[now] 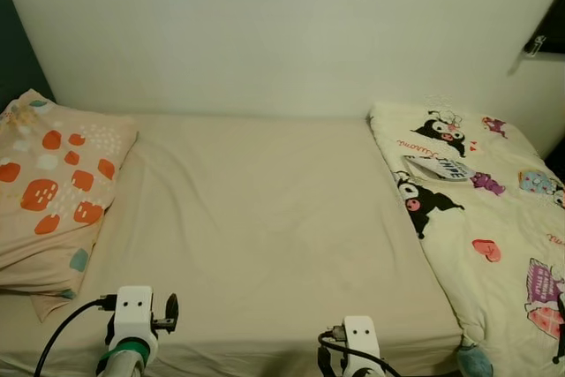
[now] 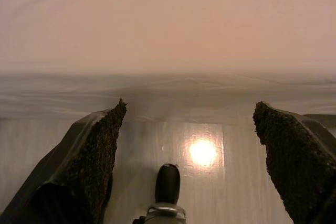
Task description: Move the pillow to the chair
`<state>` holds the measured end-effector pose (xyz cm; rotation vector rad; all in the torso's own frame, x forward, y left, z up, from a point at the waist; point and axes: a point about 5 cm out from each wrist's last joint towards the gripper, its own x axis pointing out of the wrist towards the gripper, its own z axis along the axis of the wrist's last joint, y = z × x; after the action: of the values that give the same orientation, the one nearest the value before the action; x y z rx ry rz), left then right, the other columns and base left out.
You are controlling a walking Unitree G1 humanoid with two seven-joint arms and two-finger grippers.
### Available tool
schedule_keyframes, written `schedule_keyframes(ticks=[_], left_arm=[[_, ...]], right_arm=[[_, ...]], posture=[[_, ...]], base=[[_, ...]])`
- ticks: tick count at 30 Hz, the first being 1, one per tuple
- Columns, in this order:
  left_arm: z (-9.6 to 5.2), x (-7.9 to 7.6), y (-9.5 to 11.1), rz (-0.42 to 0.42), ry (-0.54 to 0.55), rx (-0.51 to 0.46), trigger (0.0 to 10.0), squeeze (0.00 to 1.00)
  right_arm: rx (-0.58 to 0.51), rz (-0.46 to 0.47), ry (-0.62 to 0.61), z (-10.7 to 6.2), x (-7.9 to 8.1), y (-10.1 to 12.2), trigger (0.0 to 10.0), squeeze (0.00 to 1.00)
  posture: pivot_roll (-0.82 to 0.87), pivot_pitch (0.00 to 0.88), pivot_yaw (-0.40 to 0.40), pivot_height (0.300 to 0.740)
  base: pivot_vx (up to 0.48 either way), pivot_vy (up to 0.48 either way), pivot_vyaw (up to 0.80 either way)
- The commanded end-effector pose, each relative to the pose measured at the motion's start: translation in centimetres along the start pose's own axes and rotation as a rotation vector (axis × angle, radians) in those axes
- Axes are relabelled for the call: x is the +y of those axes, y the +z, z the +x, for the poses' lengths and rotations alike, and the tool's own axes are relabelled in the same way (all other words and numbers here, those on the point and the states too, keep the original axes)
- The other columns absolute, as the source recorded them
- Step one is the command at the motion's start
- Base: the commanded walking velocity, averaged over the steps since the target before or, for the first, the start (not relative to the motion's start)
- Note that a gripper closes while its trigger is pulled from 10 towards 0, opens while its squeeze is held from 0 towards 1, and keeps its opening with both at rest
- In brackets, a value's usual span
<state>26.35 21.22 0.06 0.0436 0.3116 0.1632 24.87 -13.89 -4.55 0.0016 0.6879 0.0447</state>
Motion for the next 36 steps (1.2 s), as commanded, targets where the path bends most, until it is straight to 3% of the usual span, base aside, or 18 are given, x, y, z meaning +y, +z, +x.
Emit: schedule_keyframes(ticks=[1,3,6,8,12,17,18,19,27,36], left_arm=[[-0.4,-0.1,-0.9,-0.003,0.004,0.034,10.0,0.0],[-0.3,-0.2,-0.9,-0.002,-0.001,0.044,10.0,0.0],[-0.3,-0.2,-1.2,-0.102,-0.005,0.07,10.0,0.0],[-0.3,-0.2,-1.3,-0.12,-0.002,0.077,10.0,0.0],[-0.2,-0.2,-1.5,-0.096,0.001,0.102,10.0,0.0],[-0.3,-0.4,-2.4,0.007,-0.033,0.175,10.0,0.0],[-0.8,-0.6,-3.6,0.078,-0.069,0.236,10.0,0.0],[-1.0,-0.7,-4.0,0.098,-0.079,0.252,10.0,0.0],[-1.8,-0.8,-5.4,0.113,-0.082,0.305,10.0,0.0],[-2.1,-1.7,-6.0,0.152,-0.108,0.355,10.0,0.0]], right_arm=[[0.034,-0.006,-0.007,-0.2,-0.3,-0.9,10.0,0.0],[0.032,-0.009,-0.006,-0.2,-0.4,-0.8,10.0,0.0],[0.036,-0.023,-0.003,-0.1,-0.3,-0.7,10.0,0.0],[0.038,-0.033,-0.001,-0.1,-0.3,-0.7,10.0,0.0],[0.036,-0.039,0.001,-0.1,-0.2,-0.6,10.0,0.0],[0.05,0.002,-0.037,0.0,-0.4,-0.6,10.0,0.0],[0.057,0.02,-0.056,0.0,-0.5,-0.6,10.0,0.0],[0.059,0.022,-0.06,-0.1,-0.5,-0.7,10.0,0.0],[0.075,0.004,-0.061,-0.2,-0.6,-1.2,10.0,0.0],[0.152,0.019,-0.193,-0.8,-2.1,-2.9,10.0,0.0]], posture=[[0.1,0.0,0.014,0.74],[0.1,0.0,0.01,0.74],[0.1,0.0,0.006,0.74],[0.1,0.0,0.005,0.74],[0.1,0.0,0.003,0.74],[0.09,0.0,0.008,0.74],[0.09,0.0,0.008,0.74],[0.09,0.0,0.008,0.74],[0.08,0.0,0.002,0.74],[0.04,0.0,0.032,0.74]], base=[[0.0,0.0,0.0],[0.0,0.0,0.0],[0.0,-0.16,0.0],[0.0,-0.48,0.0],[0.0,-0.397,0.0],[0.0,0.0,0.0],[0.0,0.0,0.0],[0.0,0.0,0.0],[0.0,0.0,0.0],[0.0,0.0,0.0]])
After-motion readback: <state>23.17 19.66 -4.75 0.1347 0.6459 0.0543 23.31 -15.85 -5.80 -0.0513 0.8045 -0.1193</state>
